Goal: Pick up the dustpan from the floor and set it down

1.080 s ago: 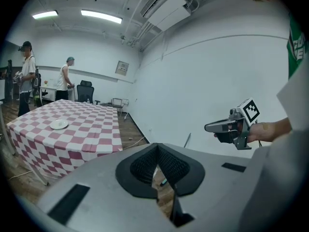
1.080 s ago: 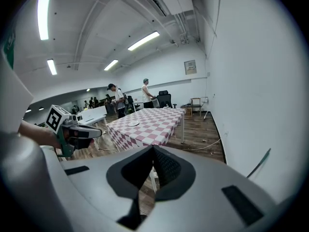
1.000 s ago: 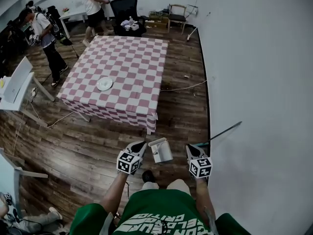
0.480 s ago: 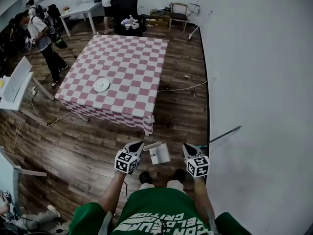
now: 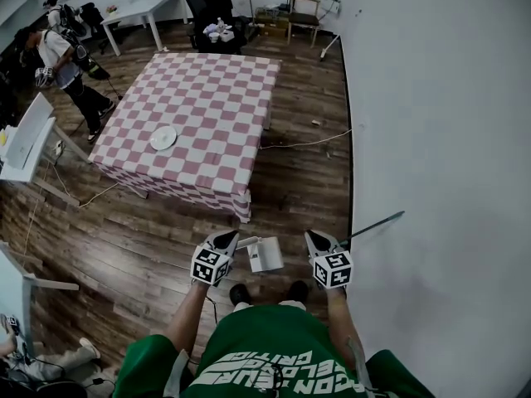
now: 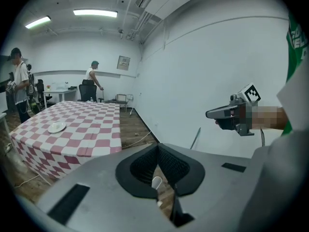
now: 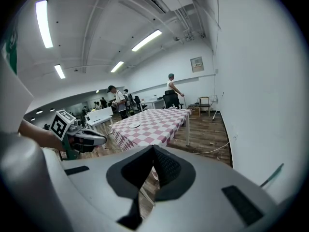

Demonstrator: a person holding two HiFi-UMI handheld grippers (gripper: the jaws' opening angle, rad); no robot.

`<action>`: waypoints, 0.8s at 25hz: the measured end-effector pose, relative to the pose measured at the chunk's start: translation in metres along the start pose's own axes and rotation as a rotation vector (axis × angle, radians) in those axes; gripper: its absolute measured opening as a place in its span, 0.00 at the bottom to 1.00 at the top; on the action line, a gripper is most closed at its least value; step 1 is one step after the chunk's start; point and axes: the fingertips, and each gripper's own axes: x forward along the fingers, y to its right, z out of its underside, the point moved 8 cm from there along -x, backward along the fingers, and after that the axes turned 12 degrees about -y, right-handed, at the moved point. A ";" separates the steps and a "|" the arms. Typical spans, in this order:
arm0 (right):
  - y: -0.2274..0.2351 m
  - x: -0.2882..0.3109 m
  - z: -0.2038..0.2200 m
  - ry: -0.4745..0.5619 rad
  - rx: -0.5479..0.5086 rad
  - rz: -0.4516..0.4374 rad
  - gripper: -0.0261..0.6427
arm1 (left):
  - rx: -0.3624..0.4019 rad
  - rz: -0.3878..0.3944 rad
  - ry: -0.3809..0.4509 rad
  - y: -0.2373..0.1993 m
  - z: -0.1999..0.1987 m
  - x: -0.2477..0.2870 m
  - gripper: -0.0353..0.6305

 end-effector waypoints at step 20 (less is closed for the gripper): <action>0.010 0.005 0.025 -0.031 0.066 0.004 0.05 | 0.206 0.121 -0.370 0.000 0.020 0.083 0.27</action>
